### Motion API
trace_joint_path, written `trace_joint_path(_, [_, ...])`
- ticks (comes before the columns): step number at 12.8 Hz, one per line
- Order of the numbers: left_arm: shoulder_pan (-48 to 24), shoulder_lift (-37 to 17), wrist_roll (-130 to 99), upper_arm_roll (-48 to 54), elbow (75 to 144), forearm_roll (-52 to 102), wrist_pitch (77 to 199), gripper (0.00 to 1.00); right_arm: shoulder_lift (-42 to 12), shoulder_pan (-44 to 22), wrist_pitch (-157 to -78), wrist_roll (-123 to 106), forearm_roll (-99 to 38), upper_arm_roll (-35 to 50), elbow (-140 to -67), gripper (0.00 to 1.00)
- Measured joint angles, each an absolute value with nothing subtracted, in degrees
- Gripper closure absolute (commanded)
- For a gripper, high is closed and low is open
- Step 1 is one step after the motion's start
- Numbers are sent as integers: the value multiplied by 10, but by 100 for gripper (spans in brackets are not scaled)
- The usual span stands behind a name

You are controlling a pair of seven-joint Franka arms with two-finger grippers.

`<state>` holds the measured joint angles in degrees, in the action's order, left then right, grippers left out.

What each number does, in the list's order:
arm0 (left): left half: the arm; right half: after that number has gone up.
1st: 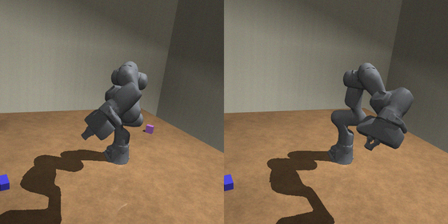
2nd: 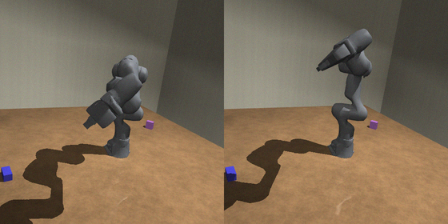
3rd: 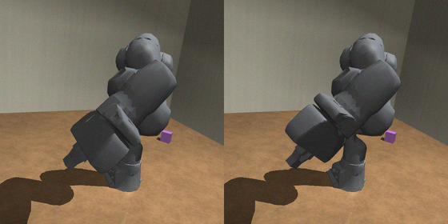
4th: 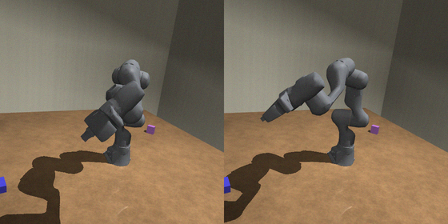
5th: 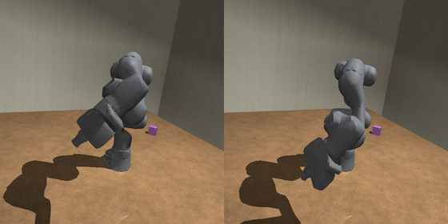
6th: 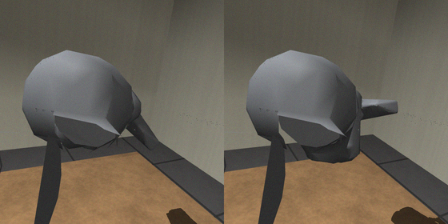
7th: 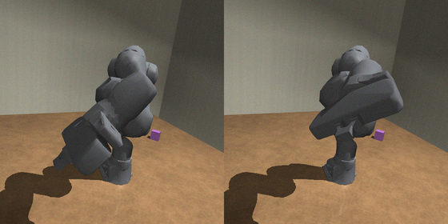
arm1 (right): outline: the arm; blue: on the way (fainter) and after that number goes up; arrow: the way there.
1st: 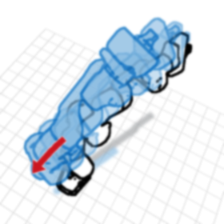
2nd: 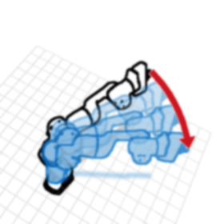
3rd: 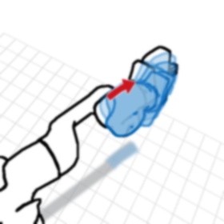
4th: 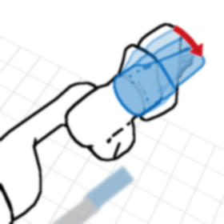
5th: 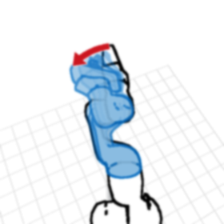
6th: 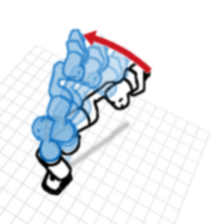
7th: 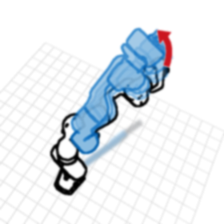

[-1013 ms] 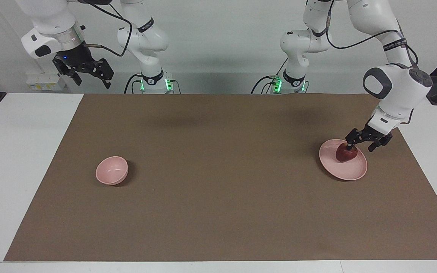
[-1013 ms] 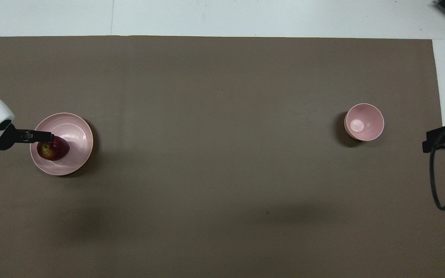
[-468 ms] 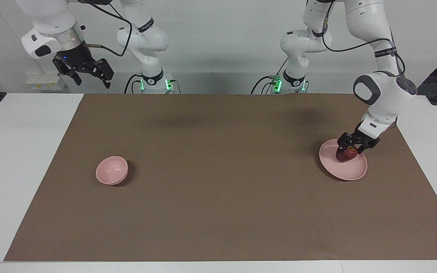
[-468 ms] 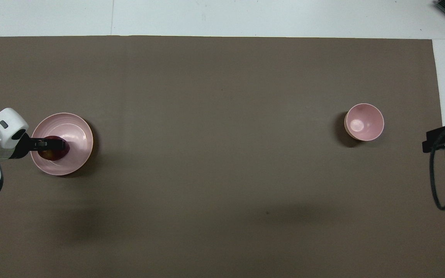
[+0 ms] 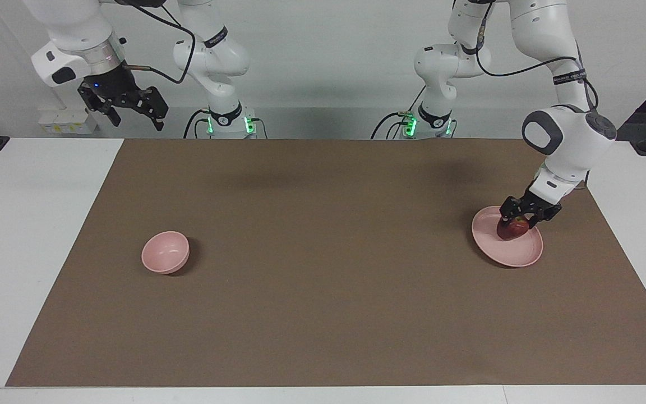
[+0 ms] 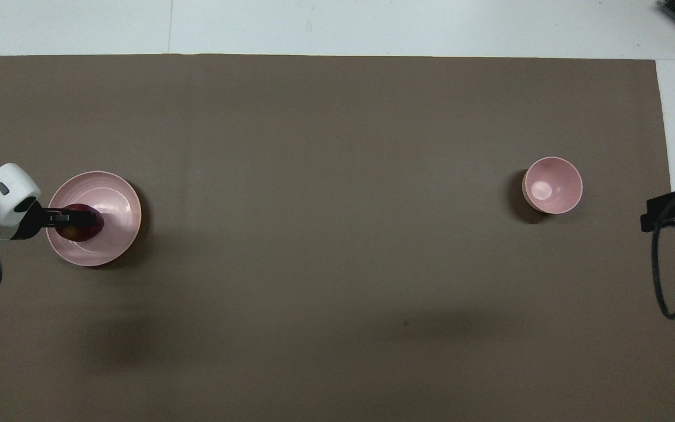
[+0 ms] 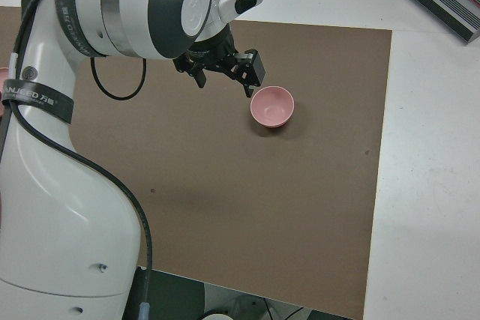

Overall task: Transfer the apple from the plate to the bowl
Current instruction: 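Close the left gripper around the red apple, then lift the apple with the left gripper while the right gripper approaches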

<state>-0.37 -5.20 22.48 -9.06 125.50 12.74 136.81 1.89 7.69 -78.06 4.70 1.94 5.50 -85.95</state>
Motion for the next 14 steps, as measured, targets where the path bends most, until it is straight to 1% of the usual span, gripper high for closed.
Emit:
trace_joint_path(3, [-3, -41, 227, -90, 1244, 127, 1367, 100, 19, 77, -781, 47, 19, 55, -859, 0])
trace_joint_path(6, [-5, -12, 227, -86, 1242, 128, 1348, 100, 19, 77, -781, 47, 19, 55, -859, 0])
trace_joint_path(10, [-9, 27, 227, -74, 1218, 129, 1270, 100, 19, 77, -781, 47, 19, 55, -859, 0])
trace_joint_path(14, [-39, 31, 210, -71, 1184, 156, 1238, 100, 19, 77, -781, 47, 19, 55, -859, 0])
